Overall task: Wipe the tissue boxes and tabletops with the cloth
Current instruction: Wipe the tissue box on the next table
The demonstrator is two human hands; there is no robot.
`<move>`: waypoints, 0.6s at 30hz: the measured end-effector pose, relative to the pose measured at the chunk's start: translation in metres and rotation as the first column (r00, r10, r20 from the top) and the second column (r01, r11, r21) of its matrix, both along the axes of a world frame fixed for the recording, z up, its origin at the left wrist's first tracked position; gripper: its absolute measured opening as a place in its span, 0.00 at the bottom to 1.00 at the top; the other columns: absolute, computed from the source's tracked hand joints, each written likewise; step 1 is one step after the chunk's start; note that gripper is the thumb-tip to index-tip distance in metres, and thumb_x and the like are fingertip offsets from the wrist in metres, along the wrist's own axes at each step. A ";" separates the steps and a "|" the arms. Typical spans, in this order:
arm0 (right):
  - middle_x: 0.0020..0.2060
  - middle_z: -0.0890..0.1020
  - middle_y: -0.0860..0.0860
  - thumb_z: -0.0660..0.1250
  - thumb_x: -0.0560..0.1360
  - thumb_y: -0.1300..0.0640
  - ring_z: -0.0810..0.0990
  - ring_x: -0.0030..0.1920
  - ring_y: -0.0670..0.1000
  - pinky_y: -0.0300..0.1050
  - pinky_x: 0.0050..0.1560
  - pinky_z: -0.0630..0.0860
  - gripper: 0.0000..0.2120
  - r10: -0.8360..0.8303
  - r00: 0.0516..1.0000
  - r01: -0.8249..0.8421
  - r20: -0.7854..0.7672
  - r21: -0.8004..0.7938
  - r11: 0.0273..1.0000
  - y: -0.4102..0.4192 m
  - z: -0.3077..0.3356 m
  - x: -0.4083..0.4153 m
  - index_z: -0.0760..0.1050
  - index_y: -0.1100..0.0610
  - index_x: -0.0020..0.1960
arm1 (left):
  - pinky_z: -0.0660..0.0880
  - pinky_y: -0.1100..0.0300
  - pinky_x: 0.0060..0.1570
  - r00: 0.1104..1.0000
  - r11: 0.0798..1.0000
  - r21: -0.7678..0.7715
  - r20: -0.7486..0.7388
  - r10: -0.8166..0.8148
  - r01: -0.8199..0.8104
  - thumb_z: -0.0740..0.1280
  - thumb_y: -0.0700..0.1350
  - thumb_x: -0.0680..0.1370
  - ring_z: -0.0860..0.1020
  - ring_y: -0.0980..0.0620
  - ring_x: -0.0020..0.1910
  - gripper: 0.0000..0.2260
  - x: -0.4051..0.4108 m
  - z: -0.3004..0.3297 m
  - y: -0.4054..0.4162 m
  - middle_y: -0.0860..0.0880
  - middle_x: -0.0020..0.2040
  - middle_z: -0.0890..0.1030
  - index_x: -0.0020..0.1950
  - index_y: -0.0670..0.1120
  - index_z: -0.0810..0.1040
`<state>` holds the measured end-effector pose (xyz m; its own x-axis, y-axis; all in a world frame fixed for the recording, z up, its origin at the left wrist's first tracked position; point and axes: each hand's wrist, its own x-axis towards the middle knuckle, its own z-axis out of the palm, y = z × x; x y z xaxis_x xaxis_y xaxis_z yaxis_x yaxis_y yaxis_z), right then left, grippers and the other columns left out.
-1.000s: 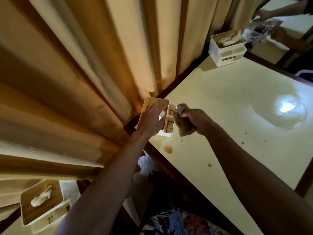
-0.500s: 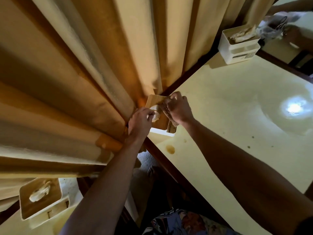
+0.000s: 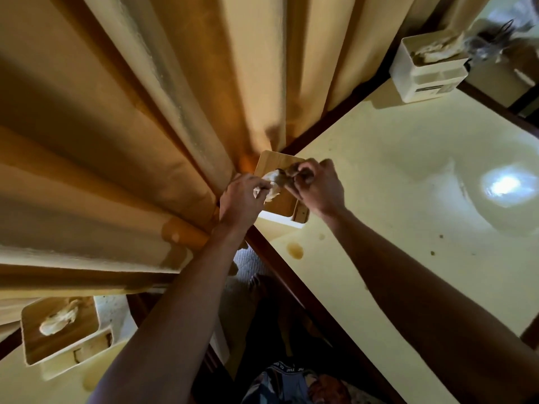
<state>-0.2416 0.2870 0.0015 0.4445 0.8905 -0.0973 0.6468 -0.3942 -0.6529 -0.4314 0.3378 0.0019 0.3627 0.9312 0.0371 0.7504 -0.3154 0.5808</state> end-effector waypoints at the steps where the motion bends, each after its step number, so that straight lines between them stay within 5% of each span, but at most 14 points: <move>1: 0.58 0.75 0.54 0.71 0.78 0.47 0.83 0.50 0.57 0.49 0.48 0.82 0.10 0.004 1.000 -0.005 0.030 0.012 1.000 0.014 0.002 0.005 0.80 0.48 0.58 | 0.77 0.54 0.46 1.000 1.000 0.006 0.003 -0.003 0.003 0.73 0.48 0.77 0.76 0.54 0.54 0.05 0.000 0.000 0.000 0.56 0.50 0.83 0.50 0.56 0.87; 7: 0.64 0.75 0.58 0.66 0.81 0.49 0.72 0.65 0.62 0.57 0.58 0.79 0.15 0.240 0.951 -0.242 0.195 -0.015 0.970 0.079 0.005 -0.010 0.80 0.48 0.66 | 0.78 0.49 0.44 0.999 1.000 0.003 -0.042 -0.014 0.015 0.73 0.53 0.78 0.79 0.47 0.53 0.07 -0.002 0.003 0.005 0.53 0.48 0.82 0.50 0.51 0.86; 11: 0.67 0.76 0.55 0.63 0.79 0.45 0.70 0.71 0.60 0.55 0.66 0.72 0.16 0.451 0.866 -0.454 0.216 -0.039 0.890 0.092 0.007 -0.032 0.84 0.45 0.61 | 0.78 0.49 0.45 0.995 1.000 -0.014 -0.093 -0.024 0.023 0.72 0.56 0.79 0.78 0.49 0.58 0.08 -0.003 0.006 0.004 0.55 0.52 0.81 0.52 0.53 0.85; 15: 0.67 0.78 0.50 0.63 0.79 0.43 0.73 0.66 0.59 0.56 0.64 0.72 0.14 0.407 0.886 -0.408 0.222 -0.047 0.912 0.093 0.004 -0.012 0.82 0.38 0.61 | 0.76 0.51 0.45 0.993 1.000 -0.015 -0.114 -0.016 0.015 0.72 0.57 0.79 0.79 0.50 0.57 0.09 -0.002 0.009 0.003 0.56 0.53 0.81 0.54 0.54 0.85; 18: 0.60 0.81 0.53 0.64 0.80 0.45 0.76 0.59 0.61 0.56 0.59 0.76 0.15 0.298 0.934 -0.297 0.200 -0.035 0.954 0.082 -0.007 0.004 0.81 0.42 0.65 | 0.73 0.55 0.46 0.996 0.999 -0.044 -0.084 -0.028 0.024 0.72 0.52 0.79 0.79 0.51 0.57 0.07 -0.001 0.013 0.000 0.56 0.55 0.82 0.55 0.56 0.86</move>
<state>-0.2376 0.3692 -0.0054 0.1702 0.9847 -0.0373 0.8519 -0.1660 -0.4967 -0.4325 0.3375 0.0151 0.3868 0.9215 -0.0345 0.7891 -0.3114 0.5294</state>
